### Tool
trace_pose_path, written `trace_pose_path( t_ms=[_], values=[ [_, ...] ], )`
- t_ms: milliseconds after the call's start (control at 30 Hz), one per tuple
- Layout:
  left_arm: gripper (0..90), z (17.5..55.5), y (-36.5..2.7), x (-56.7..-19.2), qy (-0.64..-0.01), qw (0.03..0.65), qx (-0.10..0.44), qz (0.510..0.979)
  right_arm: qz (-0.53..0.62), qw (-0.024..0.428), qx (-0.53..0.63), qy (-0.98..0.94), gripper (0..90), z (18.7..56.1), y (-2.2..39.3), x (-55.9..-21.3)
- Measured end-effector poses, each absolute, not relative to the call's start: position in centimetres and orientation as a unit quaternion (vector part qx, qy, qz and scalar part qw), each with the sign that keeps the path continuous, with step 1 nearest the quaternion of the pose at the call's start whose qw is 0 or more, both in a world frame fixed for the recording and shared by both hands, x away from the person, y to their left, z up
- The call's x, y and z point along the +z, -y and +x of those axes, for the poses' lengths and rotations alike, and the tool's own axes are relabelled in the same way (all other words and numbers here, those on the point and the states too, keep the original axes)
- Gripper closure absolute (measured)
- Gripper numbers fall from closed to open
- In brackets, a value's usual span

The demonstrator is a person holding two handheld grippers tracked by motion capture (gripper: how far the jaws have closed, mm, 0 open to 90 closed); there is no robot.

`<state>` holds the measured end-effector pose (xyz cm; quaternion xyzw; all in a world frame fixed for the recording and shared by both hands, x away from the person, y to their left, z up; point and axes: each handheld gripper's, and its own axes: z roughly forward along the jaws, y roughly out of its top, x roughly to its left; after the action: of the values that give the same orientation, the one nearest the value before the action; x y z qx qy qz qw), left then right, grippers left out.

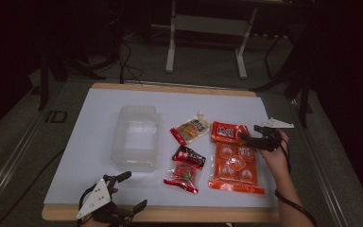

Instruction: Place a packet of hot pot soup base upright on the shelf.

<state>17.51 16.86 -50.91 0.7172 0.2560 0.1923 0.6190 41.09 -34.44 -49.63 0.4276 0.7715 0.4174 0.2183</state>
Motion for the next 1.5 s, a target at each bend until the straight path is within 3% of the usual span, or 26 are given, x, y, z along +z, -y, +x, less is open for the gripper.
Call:
trace_pose_path(
  t_ms=[867,933,1000,1033,1133,1167,1333,1367,1500],
  values=[
    [2.4,17.7,-16.9,-51.0,-0.255,0.617,0.189,0.720,0.460,0.179,0.374,-0.785,27.8,43.0,34.6,-53.5],
    [2.5,17.7,-16.9,-51.0,-0.253,0.616,0.188,0.722,0.457,0.181,0.372,-0.788,32.0,42.9,34.5,-53.5],
    [2.5,17.7,-16.9,-51.0,-0.254,0.616,0.188,0.722,0.462,0.195,0.357,-0.788,49.2,42.7,34.1,-53.4],
    [2.5,17.7,-16.9,-51.0,-0.254,0.616,0.188,0.722,0.469,0.205,0.346,-0.786,53.7,42.7,34.0,-53.3],
    [2.5,17.7,-16.9,-51.0,-0.253,0.617,0.187,0.721,0.470,0.213,0.335,-0.788,57.7,42.6,33.7,-53.3],
    [2.5,17.7,-16.9,-51.0,-0.253,0.617,0.187,0.722,0.470,0.223,0.322,-0.791,65.8,42.6,33.4,-53.1],
    [2.5,17.7,-16.8,-51.1,-0.252,0.615,0.185,0.724,0.470,0.229,0.307,-0.795,78.8,42.7,32.9,-52.9],
    [2.5,17.6,-16.8,-51.1,-0.251,0.615,0.184,0.724,0.472,0.225,0.302,-0.797,85.2,42.7,32.7,-52.7],
    [2.5,17.6,-16.7,-51.1,-0.251,0.616,0.184,0.724,0.476,0.222,0.296,-0.798,87.8,42.7,32.4,-52.4]
  ],
)
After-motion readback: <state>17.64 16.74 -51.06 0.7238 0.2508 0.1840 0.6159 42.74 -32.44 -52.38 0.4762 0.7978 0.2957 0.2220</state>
